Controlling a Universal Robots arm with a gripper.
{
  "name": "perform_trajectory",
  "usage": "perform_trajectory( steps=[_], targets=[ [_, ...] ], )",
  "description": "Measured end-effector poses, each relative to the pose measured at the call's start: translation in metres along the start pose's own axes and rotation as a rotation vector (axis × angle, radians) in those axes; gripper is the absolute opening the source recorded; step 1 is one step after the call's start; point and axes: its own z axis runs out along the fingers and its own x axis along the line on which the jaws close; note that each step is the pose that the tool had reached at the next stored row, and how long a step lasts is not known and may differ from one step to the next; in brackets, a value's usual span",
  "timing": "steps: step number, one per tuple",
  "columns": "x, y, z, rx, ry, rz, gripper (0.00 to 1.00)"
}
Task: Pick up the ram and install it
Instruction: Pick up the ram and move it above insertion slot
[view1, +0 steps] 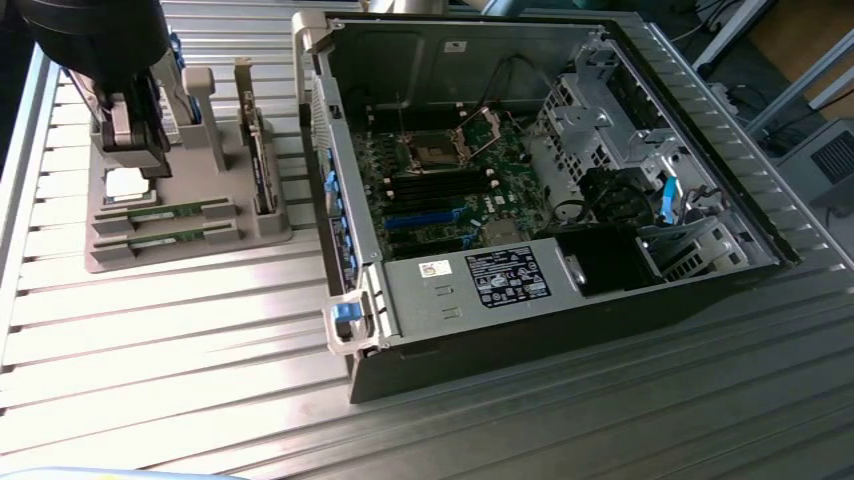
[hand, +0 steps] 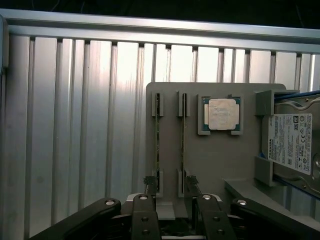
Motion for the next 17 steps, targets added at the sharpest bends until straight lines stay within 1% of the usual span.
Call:
perform_trajectory(
  steps=[17],
  targets=[
    [0.0028, -0.0001, 0.0057, 0.0001, 0.0, 0.0, 0.36]
  ],
)
